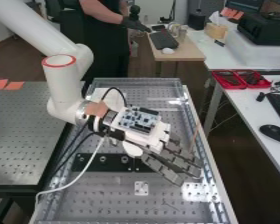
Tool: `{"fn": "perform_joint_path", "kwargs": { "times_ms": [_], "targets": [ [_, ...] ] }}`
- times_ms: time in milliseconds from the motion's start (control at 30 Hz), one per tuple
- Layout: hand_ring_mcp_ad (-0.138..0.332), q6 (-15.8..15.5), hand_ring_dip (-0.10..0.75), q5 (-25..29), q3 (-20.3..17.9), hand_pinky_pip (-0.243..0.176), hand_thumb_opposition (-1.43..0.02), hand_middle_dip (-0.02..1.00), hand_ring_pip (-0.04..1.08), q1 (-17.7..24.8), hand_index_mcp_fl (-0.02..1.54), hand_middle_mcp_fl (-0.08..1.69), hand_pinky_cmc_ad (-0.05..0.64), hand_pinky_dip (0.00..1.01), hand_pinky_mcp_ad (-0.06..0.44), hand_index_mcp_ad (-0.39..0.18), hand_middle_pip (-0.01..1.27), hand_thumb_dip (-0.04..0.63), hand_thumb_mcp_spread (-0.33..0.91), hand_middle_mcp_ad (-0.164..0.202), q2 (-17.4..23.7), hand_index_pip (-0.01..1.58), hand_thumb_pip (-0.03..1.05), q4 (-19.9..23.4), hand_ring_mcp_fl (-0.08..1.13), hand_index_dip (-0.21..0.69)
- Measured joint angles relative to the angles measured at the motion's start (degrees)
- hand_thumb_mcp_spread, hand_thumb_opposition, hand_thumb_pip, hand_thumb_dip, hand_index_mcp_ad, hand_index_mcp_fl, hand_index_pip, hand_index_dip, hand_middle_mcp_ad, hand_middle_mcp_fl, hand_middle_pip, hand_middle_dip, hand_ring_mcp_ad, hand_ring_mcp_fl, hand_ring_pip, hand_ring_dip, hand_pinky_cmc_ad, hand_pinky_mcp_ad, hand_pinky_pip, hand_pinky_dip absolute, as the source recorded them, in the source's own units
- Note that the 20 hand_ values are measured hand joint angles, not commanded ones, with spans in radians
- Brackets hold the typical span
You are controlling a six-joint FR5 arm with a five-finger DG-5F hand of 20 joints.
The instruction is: Grab the drill bit and place it in the clear container
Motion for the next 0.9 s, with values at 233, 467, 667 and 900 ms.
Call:
{"fn": "perform_joint_path", "kwargs": {
  "times_ms": [233,467,667,900],
  "targets": [
    [0.113,-0.1,-0.033,0.0,0.5,-0.105,-0.88,0.15,0.1,-0.2,0.49,0.14,0.22,0.18,0.213,-0.164,0.16,0.269,0.66,0.065,-0.6,1.21,0.39,-0.3,0.02,0.358],
    [0.113,-0.2,-0.033,-0.6,1.0,-0.105,-0.87,0.15,0.1,-0.5,0.51,0.14,0.216,0.18,0.213,-0.188,0.16,0.269,0.66,0.066,-1.0,1.22,0.39,-0.3,0.02,0.358],
    [0.113,-0.2,-0.033,-0.9,1.6,-0.105,-0.87,0.15,0.1,-0.7,0.5,0.14,0.22,0.18,0.213,-0.188,0.16,0.269,0.66,0.066,-1.1,1.21,0.39,-0.5,0.02,0.358],
    [0.113,-0.4,-0.033,-0.8,1.8,-0.105,-0.87,0.15,0.1,-0.8,0.5,0.14,0.22,0.18,0.215,-0.187,0.16,0.269,0.66,0.066,-1.1,1.21,0.39,-0.9,0.02,0.358]
  ]
}}
